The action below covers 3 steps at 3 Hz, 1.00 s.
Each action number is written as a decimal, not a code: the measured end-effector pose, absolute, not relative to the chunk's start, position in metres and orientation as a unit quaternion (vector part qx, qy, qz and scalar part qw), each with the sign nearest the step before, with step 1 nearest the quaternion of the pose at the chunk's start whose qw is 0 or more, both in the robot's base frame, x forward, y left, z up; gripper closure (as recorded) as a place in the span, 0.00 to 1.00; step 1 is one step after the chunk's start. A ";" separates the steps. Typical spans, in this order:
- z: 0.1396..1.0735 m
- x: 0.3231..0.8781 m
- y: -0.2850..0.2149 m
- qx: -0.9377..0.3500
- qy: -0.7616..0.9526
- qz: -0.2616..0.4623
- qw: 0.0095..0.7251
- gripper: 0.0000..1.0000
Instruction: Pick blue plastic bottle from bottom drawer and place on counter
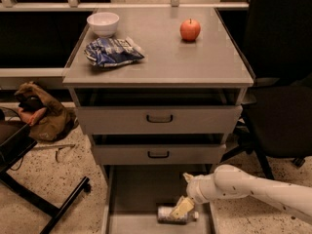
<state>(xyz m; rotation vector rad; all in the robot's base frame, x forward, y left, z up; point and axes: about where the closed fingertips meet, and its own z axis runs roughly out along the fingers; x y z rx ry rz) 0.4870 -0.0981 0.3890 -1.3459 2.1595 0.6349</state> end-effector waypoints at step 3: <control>0.212 0.498 -0.082 -0.453 0.807 0.238 0.295 0.00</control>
Offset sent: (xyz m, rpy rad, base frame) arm 0.0319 0.0112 -0.2026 0.0694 -0.0816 -0.1329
